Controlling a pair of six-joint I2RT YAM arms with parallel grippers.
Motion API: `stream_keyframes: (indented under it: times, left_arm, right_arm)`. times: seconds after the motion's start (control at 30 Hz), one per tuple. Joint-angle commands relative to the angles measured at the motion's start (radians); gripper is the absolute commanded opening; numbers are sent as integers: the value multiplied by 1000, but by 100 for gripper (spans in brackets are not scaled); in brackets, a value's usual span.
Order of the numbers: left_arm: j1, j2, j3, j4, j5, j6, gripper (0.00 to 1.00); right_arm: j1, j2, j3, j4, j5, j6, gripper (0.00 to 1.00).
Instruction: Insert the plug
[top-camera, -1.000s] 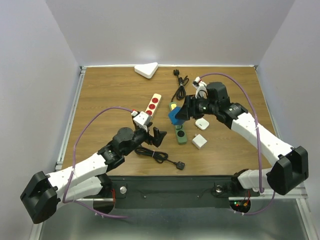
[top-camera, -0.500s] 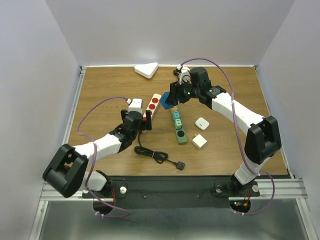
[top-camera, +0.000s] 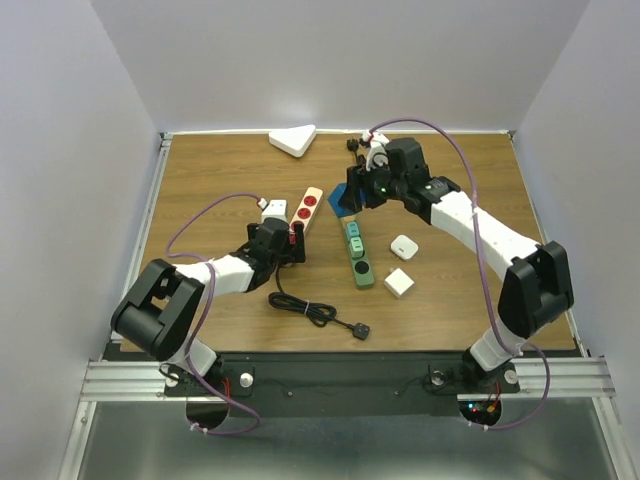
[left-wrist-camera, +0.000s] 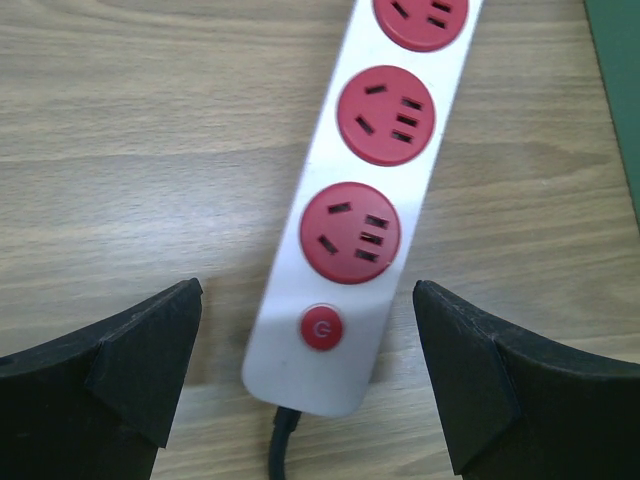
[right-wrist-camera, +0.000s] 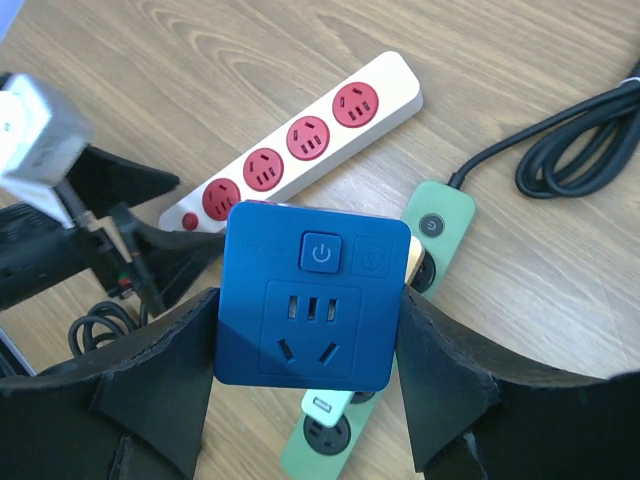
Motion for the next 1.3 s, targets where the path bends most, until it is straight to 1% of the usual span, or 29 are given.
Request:
stream_keyframes:
  times: [0.0, 0.1, 0.13, 0.17, 0.2, 0.3, 0.33, 0.37, 0.4, 0.57, 0.67, 0.8, 0.87, 1.1, 1.27]
  left_arm:
    - [0, 26, 34, 34, 81, -39, 99]
    - [0, 63, 38, 53, 156, -48, 90]
    - [0, 69, 38, 55, 182, -49, 78]
    - [0, 79, 38, 59, 190, -50, 71]
    - [0, 80, 33, 62, 195, -53, 60]
    - [0, 79, 30, 65, 198, -50, 45]
    - [0, 77, 33, 64, 193, -50, 25]
    - [0, 77, 36, 52, 190, -51, 15]
    - [0, 79, 38, 47, 187, -50, 1]
    - [2, 79, 65, -1, 130, -63, 0]
    - [28, 54, 65, -18, 104, -89, 0]
    - [126, 5, 45, -11, 126, -173, 0]
    - [167, -18, 36, -4, 133, -184, 0]
    - [200, -39, 48, -37, 97, -203, 0]
    - [200, -29, 64, -47, 104, -200, 0]
  right_arm:
    - [2, -116, -30, 62, 50, 8, 0]
    - [2, -154, -56, 61, 80, 16, 0]
    - [2, -173, -60, 61, 82, 22, 0]
    - [4, -182, -66, 59, 84, 27, 1]
    - [4, -191, -76, 59, 84, 31, 1]
    - [2, -217, -85, 61, 91, 53, 0]
    - [2, -225, -91, 59, 96, 57, 0]
    - [2, -234, -94, 61, 97, 62, 1]
    - [4, -239, -97, 59, 100, 65, 0]
    - [2, -266, -117, 58, 108, 73, 0]
    - [2, -280, -123, 56, 110, 77, 0]
    - [4, -291, -142, 55, 128, 83, 1]
    - [4, -292, -148, 53, 127, 88, 0]
    - [2, -299, -172, 55, 97, 99, 0]
    - [4, -309, -201, 53, 99, 106, 0]
